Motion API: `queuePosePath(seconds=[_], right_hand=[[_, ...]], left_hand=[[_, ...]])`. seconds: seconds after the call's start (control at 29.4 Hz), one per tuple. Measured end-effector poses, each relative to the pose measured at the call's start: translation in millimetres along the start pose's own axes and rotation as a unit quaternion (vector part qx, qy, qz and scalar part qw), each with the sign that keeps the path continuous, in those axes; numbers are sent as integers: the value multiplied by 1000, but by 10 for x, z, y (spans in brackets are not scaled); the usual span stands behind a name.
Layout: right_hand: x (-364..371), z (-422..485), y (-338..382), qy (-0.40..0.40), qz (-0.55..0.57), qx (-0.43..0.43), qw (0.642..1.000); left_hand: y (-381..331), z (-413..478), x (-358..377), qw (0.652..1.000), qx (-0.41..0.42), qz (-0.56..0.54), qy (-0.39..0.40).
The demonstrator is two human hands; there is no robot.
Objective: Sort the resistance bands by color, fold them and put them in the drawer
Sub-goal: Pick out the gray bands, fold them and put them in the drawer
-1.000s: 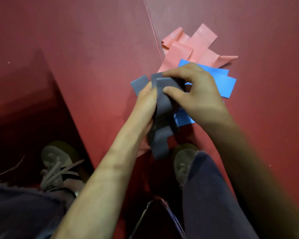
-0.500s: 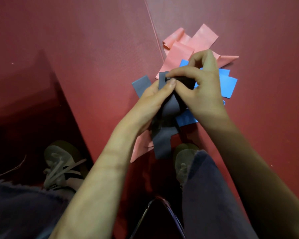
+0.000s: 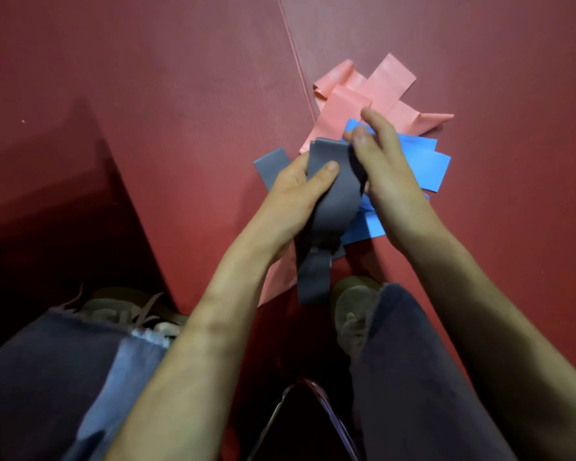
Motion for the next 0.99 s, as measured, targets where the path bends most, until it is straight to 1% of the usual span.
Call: queuePosePath(seconds=[0.07, 0.14, 0.24, 0.34, 0.44, 0.58, 0.65, 0.75, 0.82, 0.88, 0.99], right_hand=[[1, -63, 11, 30, -33, 1, 999], [48, -105, 66, 66, -87, -19, 994], [179, -235, 259, 73, -142, -46, 986], [382, -344, 502, 104, -194, -68, 973], [532, -531, 940, 139, -233, -100, 957], [605, -758, 1463, 203, -242, -121, 941], [631, -911, 1703, 226, -252, -130, 932], [622, -1163, 2086, 224, -298, -158, 914], [634, -1368, 2318, 219, -303, -157, 914], [665, -1552, 2465, 233, -284, -135, 920], [932, -2041, 2637, 262, -222, -135, 929]], left_hand=[[-47, -9, -47, 999, 20, -24, -32], [-112, -69, -67, 997, 31, -44, -49], [-286, -328, -127, 995, 57, -61, -53], [-451, -615, -233, 992, 78, -69, -70], [-741, -992, -361, 988, 103, -81, -86], [-1063, -1423, -395, 985, 139, -57, -84], [-1230, -1639, -414, 981, 152, -72, -93], [-1462, -2010, -410, 978, 170, -68, -100], [-1611, -2297, -402, 973, 194, -60, -110], [-1730, -2485, -356, 967, 211, -69, -121], [-1891, -2909, -263, 962, 236, -95, -96]])
Point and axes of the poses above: each hand's wrist, its own z-axis towards the middle knuckle, its own x-axis out of the palm, y = z × x, the point moved 4 cm from there along z, towards the middle knuckle, and after that the axes turned 5 degrees about -x, right-handed, at the moved point
